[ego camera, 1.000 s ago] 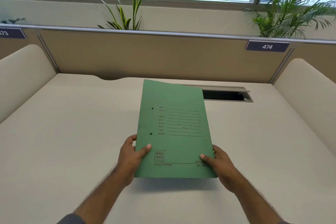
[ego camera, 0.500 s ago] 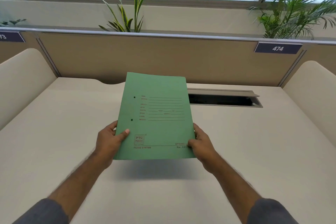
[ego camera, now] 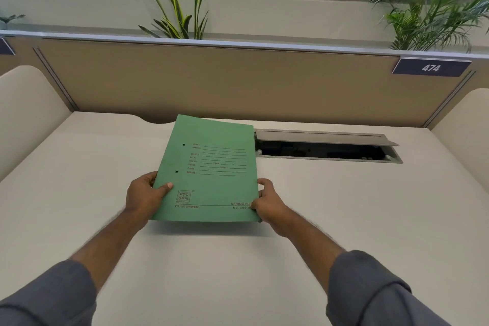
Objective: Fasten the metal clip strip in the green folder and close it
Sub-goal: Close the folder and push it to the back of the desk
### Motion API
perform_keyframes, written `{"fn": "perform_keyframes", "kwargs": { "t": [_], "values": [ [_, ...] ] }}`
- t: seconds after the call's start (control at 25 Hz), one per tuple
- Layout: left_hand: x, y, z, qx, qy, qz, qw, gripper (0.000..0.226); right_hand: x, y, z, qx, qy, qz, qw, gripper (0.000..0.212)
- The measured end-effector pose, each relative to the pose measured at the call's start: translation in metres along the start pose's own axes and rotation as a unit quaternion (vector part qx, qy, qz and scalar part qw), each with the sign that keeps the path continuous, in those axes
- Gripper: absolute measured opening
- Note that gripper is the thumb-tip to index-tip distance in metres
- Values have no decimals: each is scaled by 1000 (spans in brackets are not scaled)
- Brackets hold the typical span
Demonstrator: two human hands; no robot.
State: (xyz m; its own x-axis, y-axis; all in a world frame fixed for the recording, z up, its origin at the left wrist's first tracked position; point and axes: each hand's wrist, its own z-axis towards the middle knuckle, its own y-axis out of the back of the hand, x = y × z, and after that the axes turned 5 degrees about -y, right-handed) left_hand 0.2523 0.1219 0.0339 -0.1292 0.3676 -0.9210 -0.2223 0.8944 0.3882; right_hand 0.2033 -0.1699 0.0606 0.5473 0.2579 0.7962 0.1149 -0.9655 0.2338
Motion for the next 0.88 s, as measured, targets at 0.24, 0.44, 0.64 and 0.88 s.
{"fn": "perform_keyframes", "kwargs": {
  "t": [0.24, 0.44, 0.64, 0.88],
  "values": [
    [20, -13, 28, 8, 14, 65, 998, 28, 3, -12, 29, -26, -13, -57, 998, 60],
    [26, -13, 39, 19, 22, 97, 995, 27, 7, -19, 42, -51, 1, -108, 993, 54],
    [24, -15, 41, 30, 1, 170, 985, 28, 7, -25, 42, -75, 20, -231, 970, 41],
    [-1, -17, 25, 68, -52, 308, 947, 57, -6, -11, 23, -100, 8, -323, 941, 46]
  ]
}}
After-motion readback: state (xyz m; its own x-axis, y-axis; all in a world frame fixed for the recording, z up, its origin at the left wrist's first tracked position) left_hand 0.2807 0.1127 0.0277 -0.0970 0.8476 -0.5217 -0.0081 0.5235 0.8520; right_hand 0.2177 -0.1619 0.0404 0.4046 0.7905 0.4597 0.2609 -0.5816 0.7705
